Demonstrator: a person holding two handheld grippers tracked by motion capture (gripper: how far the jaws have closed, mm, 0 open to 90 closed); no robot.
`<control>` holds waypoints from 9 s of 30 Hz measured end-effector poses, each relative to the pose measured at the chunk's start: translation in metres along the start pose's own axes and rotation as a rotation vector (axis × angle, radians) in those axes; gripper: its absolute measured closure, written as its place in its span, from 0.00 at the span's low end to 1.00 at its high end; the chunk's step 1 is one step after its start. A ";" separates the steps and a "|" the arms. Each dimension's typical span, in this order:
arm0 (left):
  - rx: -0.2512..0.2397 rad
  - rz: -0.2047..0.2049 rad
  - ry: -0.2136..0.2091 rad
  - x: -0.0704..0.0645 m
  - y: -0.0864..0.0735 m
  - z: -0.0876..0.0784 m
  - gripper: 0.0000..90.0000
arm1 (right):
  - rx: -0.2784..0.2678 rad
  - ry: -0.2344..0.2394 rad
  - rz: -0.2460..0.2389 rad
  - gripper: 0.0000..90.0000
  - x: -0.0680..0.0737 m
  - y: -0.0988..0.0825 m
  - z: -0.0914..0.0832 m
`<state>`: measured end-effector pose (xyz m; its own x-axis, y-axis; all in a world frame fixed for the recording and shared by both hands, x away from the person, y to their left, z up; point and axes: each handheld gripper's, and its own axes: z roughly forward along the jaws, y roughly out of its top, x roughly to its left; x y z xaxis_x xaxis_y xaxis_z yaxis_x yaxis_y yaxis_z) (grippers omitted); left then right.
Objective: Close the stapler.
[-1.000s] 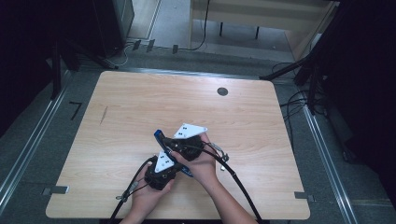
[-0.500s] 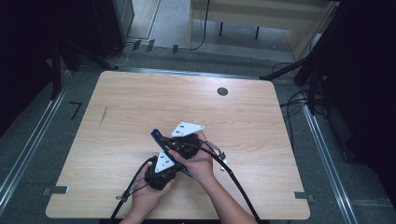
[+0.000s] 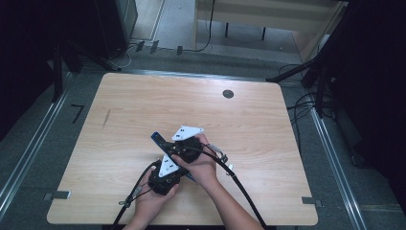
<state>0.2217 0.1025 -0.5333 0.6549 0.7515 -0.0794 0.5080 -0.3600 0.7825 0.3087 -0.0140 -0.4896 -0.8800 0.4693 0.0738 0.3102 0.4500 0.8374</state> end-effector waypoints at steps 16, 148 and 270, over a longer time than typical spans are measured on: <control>0.002 0.006 -0.001 0.001 0.000 0.000 1.00 | 0.132 -0.034 -0.018 1.00 0.003 0.002 0.025; 0.003 0.009 -0.005 0.000 0.000 -0.001 1.00 | 0.093 -0.248 0.242 1.00 -0.032 -0.153 -0.143; 0.002 0.005 -0.011 0.001 0.000 0.000 1.00 | 0.126 -0.019 0.070 0.89 -0.031 -0.094 -0.128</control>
<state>0.2222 0.1034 -0.5330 0.6635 0.7437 -0.0821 0.5059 -0.3650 0.7816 0.2610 -0.1682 -0.5019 -0.8479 0.5168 0.1180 0.4140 0.5067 0.7562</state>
